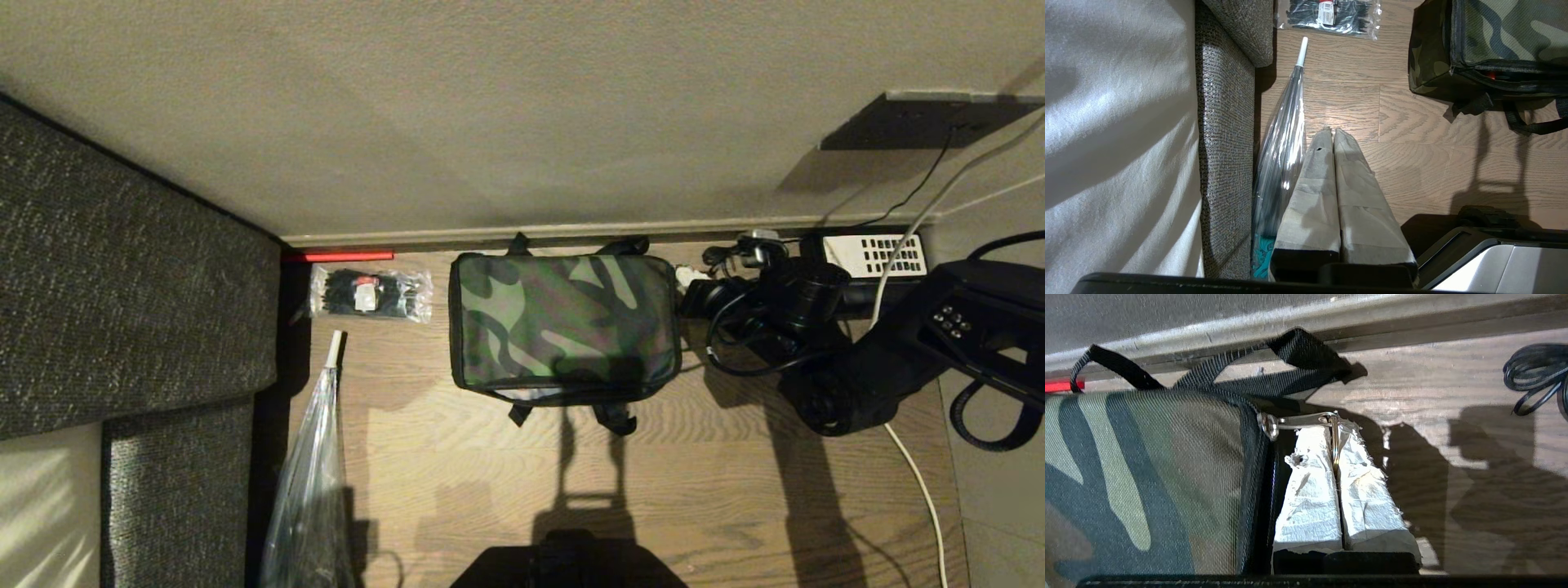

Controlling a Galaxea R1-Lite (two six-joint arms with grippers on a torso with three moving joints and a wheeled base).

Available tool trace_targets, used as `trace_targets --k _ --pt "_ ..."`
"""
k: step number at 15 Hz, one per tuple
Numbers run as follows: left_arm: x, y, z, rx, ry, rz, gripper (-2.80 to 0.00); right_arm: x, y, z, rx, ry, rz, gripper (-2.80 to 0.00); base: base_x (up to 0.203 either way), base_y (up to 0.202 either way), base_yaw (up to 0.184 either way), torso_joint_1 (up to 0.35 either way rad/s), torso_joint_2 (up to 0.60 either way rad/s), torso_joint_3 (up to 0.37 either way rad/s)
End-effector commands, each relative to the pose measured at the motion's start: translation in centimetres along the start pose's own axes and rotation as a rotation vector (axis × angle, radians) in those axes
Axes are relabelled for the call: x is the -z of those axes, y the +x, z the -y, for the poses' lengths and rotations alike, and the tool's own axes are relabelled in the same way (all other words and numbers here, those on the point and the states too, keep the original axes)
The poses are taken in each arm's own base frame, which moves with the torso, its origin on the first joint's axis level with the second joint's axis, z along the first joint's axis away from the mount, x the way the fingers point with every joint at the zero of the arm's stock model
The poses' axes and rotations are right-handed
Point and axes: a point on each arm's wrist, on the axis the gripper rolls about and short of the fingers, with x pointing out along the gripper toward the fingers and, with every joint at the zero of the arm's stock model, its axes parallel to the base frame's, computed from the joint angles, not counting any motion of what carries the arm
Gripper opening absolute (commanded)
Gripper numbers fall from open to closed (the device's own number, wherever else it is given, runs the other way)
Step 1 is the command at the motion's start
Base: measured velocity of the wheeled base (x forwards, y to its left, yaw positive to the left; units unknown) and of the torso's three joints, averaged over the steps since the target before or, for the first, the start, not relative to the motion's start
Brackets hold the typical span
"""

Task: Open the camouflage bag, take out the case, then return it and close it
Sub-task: Open the top of the storage box

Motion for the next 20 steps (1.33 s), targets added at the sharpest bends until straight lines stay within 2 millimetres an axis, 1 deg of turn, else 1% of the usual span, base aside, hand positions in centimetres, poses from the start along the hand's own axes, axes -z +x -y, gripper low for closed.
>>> trace_targets --k 1,3,8,12,14,19,20 --pt "0.1 0.0 0.0 -0.001 -0.001 -0.001 -2.80 -0.4 -0.3 0.4 0.007 0.020 0.013 -2.80 0.000 0.000 0.000 0.000 0.00 0.000" --pt "0.1 0.0 0.0 -0.001 -0.001 -0.001 -2.80 -0.7 -0.3 0.4 0.010 0.062 0.017 -2.80 0.000 0.000 0.000 0.000 0.00 0.000" --pt "0.1 0.0 0.0 -0.001 -0.001 -0.001 -2.80 -1.3 0.2 0.3 0.001 0.063 0.040 -2.80 0.000 0.000 0.000 0.000 0.00 0.000" --pt "0.1 0.0 0.0 -0.001 -0.001 -0.001 -2.80 -2.0 1.7 0.0 -0.016 0.062 0.066 -2.80 0.000 0.000 0.000 0.000 0.00 0.000" --pt "0.1 0.0 0.0 -0.001 -0.001 -0.001 -2.80 -2.0 2.1 -0.1 -0.027 0.063 0.063 -2.80 0.000 0.000 0.000 0.000 0.00 0.000" --pt "0.1 0.0 0.0 -0.001 -0.001 -0.001 -2.80 -2.0 1.9 -0.1 -0.029 0.060 0.066 -2.80 0.000 0.000 0.000 0.000 0.00 0.000" --pt "0.1 0.0 0.0 -0.001 -0.001 -0.001 -2.80 -2.1 1.9 -0.1 -0.028 0.056 0.065 0.00 0.000 0.000 0.000 0.000 0.00 0.000"
